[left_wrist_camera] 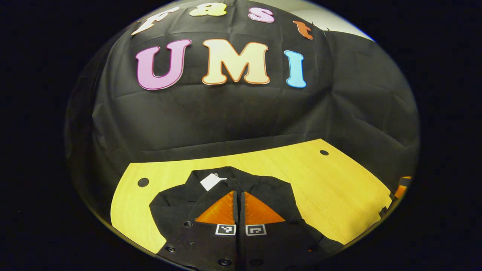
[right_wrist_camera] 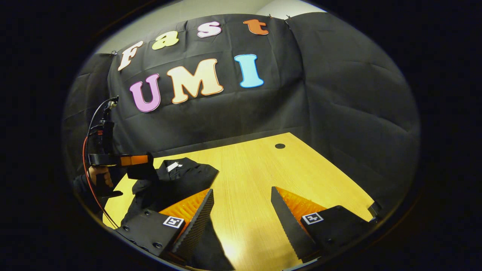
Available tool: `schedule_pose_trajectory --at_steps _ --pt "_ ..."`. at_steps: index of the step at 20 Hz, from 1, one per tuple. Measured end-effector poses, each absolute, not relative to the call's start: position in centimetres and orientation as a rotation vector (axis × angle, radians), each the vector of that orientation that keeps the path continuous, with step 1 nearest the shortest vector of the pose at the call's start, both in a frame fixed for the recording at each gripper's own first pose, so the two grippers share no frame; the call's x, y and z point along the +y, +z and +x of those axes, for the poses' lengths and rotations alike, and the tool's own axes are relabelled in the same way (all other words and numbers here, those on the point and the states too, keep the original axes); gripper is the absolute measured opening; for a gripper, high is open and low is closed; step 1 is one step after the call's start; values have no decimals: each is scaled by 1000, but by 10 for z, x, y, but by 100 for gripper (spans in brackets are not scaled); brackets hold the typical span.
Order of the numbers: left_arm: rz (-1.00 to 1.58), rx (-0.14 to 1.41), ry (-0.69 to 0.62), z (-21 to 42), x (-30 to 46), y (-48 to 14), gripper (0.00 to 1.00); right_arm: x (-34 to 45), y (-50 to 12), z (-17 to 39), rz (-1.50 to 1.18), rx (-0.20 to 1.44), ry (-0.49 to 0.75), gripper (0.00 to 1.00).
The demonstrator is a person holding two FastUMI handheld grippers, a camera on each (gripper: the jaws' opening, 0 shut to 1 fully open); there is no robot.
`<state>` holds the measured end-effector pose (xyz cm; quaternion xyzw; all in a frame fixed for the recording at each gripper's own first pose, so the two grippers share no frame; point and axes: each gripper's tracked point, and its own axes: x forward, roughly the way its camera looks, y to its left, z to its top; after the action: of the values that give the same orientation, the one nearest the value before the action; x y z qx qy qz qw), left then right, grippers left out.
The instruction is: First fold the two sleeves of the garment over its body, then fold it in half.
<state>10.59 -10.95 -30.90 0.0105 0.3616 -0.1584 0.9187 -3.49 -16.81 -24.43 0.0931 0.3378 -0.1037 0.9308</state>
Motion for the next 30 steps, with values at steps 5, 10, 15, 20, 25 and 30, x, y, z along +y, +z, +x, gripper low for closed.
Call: schedule_pose_trajectory --at_steps 5,10,15,20,25,30 --pt "75 785 -354 106 -133 -326 0 -176 -243 -48 195 702 -237 98" --pt "93 635 -344 108 -141 -266 100 -175 -240 -46 177 691 -174 98" --pt "39 566 -228 66 -101 -218 93 -159 -251 -45 171 700 -29 98" --pt "46 569 -86 8 -38 -205 92 -138 -255 -56 148 717 78 98" --pt "12 639 -40 -49 6 -215 93 -101 -259 -71 148 741 100 98" --pt "6 706 -7 -100 48 -232 93 -73 -273 -92 113 789 113 98"
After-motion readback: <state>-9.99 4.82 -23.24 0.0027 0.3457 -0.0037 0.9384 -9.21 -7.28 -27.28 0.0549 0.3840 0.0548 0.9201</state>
